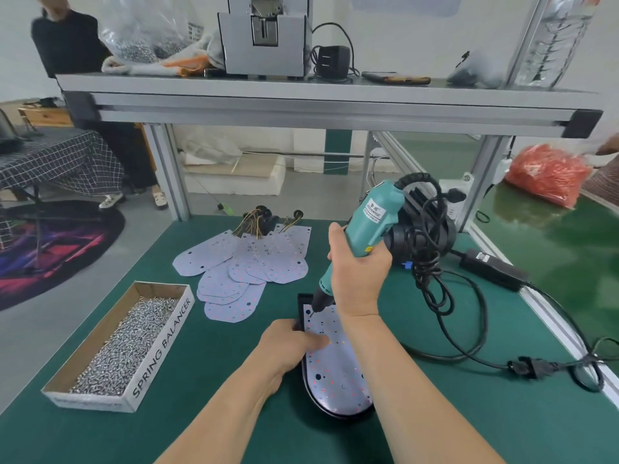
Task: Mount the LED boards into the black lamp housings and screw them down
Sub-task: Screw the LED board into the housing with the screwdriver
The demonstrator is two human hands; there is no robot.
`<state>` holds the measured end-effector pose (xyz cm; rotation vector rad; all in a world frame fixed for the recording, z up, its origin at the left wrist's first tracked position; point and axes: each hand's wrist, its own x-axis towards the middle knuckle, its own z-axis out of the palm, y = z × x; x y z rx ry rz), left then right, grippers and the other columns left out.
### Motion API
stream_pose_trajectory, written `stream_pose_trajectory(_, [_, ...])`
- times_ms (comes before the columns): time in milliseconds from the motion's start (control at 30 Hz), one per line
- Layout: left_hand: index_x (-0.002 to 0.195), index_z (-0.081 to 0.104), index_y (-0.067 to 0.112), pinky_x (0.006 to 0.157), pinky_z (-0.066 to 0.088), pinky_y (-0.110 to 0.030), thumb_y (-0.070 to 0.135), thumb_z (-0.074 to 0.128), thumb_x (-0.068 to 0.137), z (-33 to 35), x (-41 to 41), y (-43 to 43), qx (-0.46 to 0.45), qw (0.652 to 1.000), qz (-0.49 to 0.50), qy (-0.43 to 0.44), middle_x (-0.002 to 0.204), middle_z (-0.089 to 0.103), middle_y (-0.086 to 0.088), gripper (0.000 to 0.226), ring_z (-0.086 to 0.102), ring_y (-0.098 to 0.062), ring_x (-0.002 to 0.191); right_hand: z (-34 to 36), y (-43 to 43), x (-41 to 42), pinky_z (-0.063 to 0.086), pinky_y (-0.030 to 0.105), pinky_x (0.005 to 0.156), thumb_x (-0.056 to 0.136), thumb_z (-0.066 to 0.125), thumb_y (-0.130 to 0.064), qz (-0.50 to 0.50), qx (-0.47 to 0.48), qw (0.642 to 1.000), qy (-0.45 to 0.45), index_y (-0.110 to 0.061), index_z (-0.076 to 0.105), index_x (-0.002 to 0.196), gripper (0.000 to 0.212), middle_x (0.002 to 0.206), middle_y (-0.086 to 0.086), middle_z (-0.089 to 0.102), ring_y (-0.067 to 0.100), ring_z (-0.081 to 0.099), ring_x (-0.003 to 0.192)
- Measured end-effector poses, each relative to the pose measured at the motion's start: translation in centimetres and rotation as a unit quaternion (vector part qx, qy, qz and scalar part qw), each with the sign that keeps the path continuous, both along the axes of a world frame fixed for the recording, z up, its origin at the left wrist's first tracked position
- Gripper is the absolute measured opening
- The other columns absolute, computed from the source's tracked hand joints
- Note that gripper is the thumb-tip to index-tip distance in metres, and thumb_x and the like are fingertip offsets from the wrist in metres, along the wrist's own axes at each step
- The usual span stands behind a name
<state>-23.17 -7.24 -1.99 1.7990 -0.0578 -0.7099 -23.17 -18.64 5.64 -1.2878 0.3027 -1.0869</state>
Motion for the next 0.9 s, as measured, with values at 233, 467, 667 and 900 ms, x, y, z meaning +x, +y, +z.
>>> stream_pose_trajectory(233, [0.093,0.078,0.015,0.086,0.057,-0.032,0.014,0.078,0.078,-0.29,0.13,0.00,-0.009,1.000,0.000,0.002,0.090,0.079,0.004,0.016,0.075,-0.016,0.088,-0.24,0.44,0.22,0.041,0.032,0.052,0.079,0.071,-0.027,0.019,-0.041,0.999,0.004,0.007,0.049,0.069,0.042,0.056,0.010,0.050,0.020,0.046,0.054])
stream_pose_trajectory(467, [0.092,0.078,0.015,0.082,0.058,-0.031,0.013,0.079,0.075,-0.28,-0.08,-0.13,-0.028,1.000,0.008,0.008,0.088,0.079,0.003,0.017,0.075,-0.016,0.085,-0.05,0.86,0.43,0.038,0.030,0.051,0.079,0.071,-0.023,0.033,-0.068,0.997,0.020,-0.026,0.050,0.057,0.030,0.051,-0.014,0.044,0.011,0.039,0.051])
stream_pose_trajectory(667, [0.089,0.078,0.014,0.092,0.057,-0.041,0.026,0.076,0.055,-0.16,-0.39,-0.24,-0.022,1.000,0.014,-0.003,0.088,0.079,0.000,0.036,0.074,-0.022,0.091,-0.10,0.78,0.32,0.033,0.023,0.046,0.078,0.068,-0.017,0.074,-0.026,0.997,0.017,-0.019,0.043,0.059,0.032,0.051,-0.007,0.038,0.012,0.033,0.049])
stream_pose_trajectory(900, [0.093,0.078,0.011,0.089,0.057,-0.035,0.015,0.081,0.069,0.04,-0.10,-0.13,-0.026,1.000,0.001,0.003,0.090,0.079,0.000,0.025,0.075,-0.021,0.089,-0.21,0.57,-0.53,0.042,0.028,0.053,0.079,0.072,-0.029,0.041,-0.025,0.999,0.016,0.003,0.048,0.066,0.041,0.056,0.004,0.047,0.016,0.044,0.053])
